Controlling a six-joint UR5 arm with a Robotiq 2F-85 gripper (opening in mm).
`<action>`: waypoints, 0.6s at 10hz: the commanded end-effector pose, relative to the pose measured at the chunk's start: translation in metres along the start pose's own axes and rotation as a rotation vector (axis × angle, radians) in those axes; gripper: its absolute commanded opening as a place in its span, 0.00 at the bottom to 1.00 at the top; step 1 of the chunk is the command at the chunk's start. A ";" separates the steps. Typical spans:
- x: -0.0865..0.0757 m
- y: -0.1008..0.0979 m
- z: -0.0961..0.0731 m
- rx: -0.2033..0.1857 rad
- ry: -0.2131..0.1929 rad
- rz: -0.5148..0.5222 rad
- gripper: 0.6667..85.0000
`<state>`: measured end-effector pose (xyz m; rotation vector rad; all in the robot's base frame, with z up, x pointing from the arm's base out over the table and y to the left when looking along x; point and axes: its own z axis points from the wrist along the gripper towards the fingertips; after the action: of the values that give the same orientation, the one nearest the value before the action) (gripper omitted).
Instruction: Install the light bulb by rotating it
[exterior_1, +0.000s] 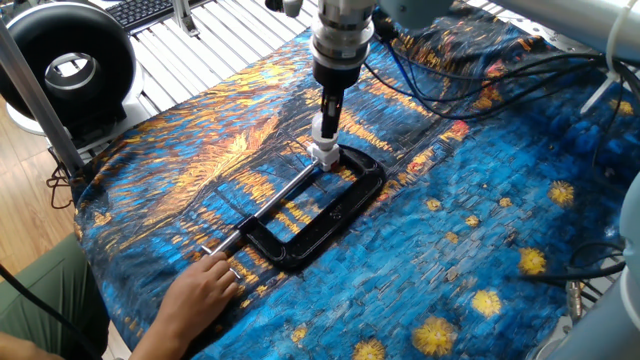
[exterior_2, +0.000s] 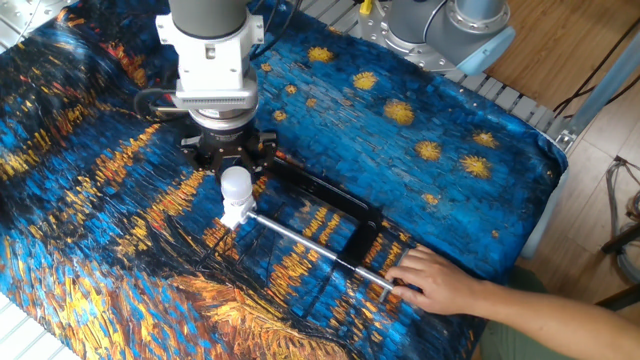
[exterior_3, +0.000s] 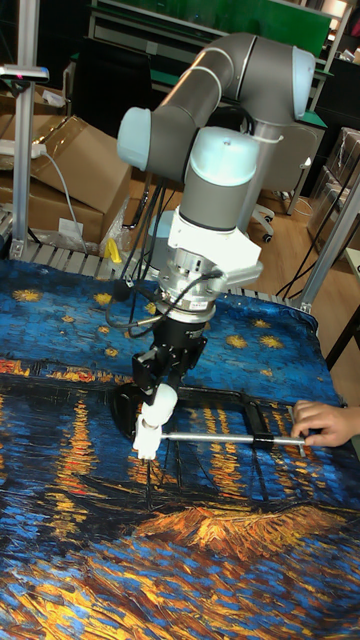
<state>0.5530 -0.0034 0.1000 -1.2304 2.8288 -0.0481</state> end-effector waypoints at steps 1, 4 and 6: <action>0.017 0.004 -0.004 -0.027 0.060 -0.106 0.04; 0.023 0.004 -0.006 -0.048 0.075 -0.123 0.04; 0.023 0.003 -0.005 -0.048 0.078 -0.117 0.04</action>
<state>0.5365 -0.0175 0.1029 -1.4200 2.8332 -0.0524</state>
